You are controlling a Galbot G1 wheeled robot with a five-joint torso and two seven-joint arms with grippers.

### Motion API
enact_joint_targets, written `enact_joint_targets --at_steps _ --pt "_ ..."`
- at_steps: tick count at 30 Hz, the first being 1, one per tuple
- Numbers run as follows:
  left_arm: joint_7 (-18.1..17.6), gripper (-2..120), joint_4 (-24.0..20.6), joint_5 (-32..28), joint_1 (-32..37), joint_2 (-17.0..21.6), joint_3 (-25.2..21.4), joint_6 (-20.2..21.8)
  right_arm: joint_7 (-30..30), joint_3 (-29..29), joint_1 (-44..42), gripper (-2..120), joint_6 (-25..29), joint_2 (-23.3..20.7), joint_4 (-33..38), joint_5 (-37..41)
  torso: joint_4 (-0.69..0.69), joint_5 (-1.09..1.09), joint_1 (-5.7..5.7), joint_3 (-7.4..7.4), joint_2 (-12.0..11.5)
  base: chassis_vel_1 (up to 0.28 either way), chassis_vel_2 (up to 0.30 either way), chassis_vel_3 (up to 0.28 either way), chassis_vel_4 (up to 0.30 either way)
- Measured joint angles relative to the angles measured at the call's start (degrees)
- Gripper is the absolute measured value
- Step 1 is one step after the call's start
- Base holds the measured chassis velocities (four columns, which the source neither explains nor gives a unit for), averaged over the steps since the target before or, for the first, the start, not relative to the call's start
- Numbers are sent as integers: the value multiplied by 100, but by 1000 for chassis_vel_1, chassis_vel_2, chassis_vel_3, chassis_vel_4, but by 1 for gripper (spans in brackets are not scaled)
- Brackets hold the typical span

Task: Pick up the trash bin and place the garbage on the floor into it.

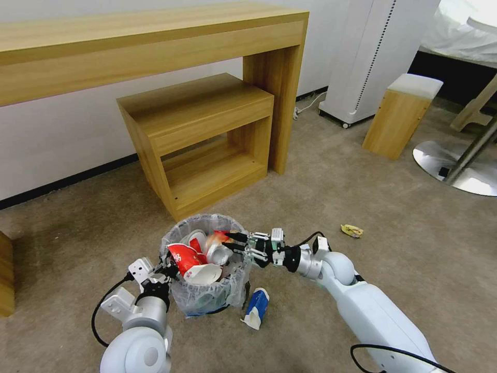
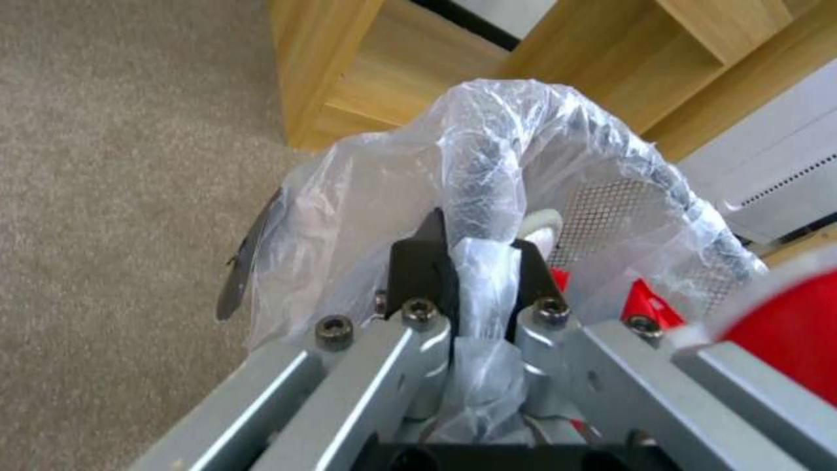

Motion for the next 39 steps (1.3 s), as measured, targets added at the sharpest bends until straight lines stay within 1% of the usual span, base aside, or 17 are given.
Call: enact_joint_targets --at_steps 3,4,5,8,9,11,12,13,14,16,17,19,22,25,29,34,39 --pt "-3 3 -35 6 13 9 -18 5 -8 98 -55 61 1 -1 75 -24 1 0 0 0 0 0 0 0 0" --pt "-3 3 -35 6 13 9 -18 5 -8 98 -55 61 1 -1 75 -24 1 0 0 0 0 0 0 0 0" --pt "-5 3 -45 -32 14 48 -110 7 161 285 -127 68 25 14 241 -23 2 0 0 0 0 0 0 0 0" --pt "-16 3 -71 -241 -25 155 -410 19 1779 811 -464 82 44 -23 906 -192 1 -1 0 0 0 0 0 0 0" --pt "-16 3 -71 -241 -25 155 -410 19 1779 811 -464 82 44 -23 906 -192 1 -1 0 0 0 0 0 0 0" --pt "-33 3 -110 -379 -75 218 -596 41 2863 1235 -699 91 18 -35 1260 -381 1 0 0 0 0 0 0 0 0" --pt "-48 3 -134 -454 -100 242 -687 59 3178 1414 -797 96 22 -47 1376 -438 2 0 0 -1 0 0 0 0 0" --pt "-48 3 -134 -454 -100 242 -687 59 3178 1414 -797 96 22 -47 1376 -438 2 0 0 -1 0 0 0 0 0" --pt "-72 3 -165 -546 -129 265 -801 85 3544 1636 -933 99 45 -82 1519 -465 2 0 0 -1 0 0 0 0 0" --pt "-98 3 -198 -655 -166 298 -968 115 4137 1979 -1257 100 69 -217 1797 -465 2 -1 0 0 0 0 0 0 0" --pt "-98 3 -198 -655 -166 298 -968 115 4137 1979 -1257 100 69 -217 1797 -465 2 -1 0 0 0 0 0 0 0" --pt "-107 3 -242 -736 -181 341 -1169 130 4629 2405 -1777 100 104 -293 2095 -558 -1 0 0 -1 0 0 0 0 0" --pt "-102 3 -278 -771 -178 374 -1314 131 4765 2716 -2215 100 189 -218 2253 -709 -1 0 0 -1 0 0 0 0 0" --pt "-48 3 -299 -768 -163 417 -1524 112 4755 3193 -2813 100 495 -22 2401 -871 0 0 0 -1 0 0 0 0 0" --pt "-21 3 -324 -768 -143 425 -1629 62 4670 3423 -3110 100 758 30 2394 -966 0 -1 0 -1 0 0 0 0 0" --pt "-18 3 -345 -784 -92 427 -1706 19 4621 3483 -3252 100 866 136 2378 -1011 1 0 0 -1 0 0 0 0 0" --pt "-17 3 -377 -856 -45 442 -1785 5 4625 3327 -3273 100 829 277 2351 -1073 1 -1 0 -1 1 0 0 0 0"
